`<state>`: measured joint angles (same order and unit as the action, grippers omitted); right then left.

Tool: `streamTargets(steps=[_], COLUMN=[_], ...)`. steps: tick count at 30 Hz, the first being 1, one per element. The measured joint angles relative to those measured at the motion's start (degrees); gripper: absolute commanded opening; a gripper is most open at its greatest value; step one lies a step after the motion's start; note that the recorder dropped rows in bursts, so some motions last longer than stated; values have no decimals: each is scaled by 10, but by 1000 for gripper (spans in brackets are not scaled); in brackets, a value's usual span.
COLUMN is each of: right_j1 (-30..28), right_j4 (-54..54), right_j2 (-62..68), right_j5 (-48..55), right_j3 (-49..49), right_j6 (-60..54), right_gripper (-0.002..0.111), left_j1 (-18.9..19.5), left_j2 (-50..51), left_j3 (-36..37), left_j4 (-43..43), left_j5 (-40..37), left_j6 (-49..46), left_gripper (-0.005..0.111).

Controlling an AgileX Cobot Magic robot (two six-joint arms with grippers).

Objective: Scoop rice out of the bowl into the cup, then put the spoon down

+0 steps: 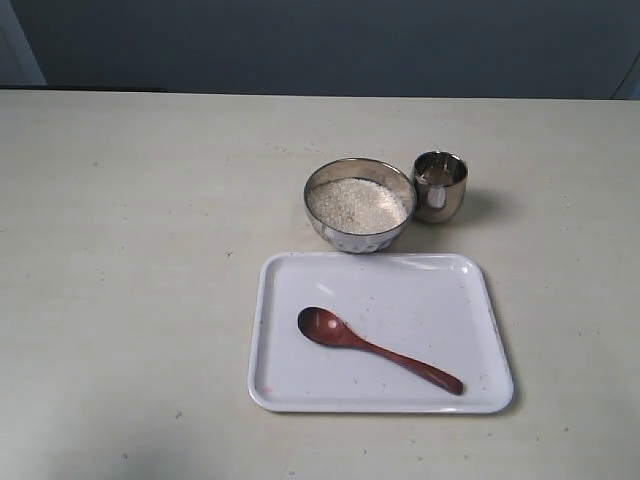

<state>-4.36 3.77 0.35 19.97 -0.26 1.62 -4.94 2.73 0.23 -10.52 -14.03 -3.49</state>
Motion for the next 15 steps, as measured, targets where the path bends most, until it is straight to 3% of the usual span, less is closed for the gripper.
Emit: streamTargets(steps=[15], right_j1=[0], right_j4=[-1], right_j2=[0], right_j5=[0], right_j3=[0], right_j6=[-16], right_gripper=[0], left_j1=[0], left_j2=[0], left_j3=[0], left_j4=[0], left_j5=[0], left_j6=[0], left_gripper=[1])
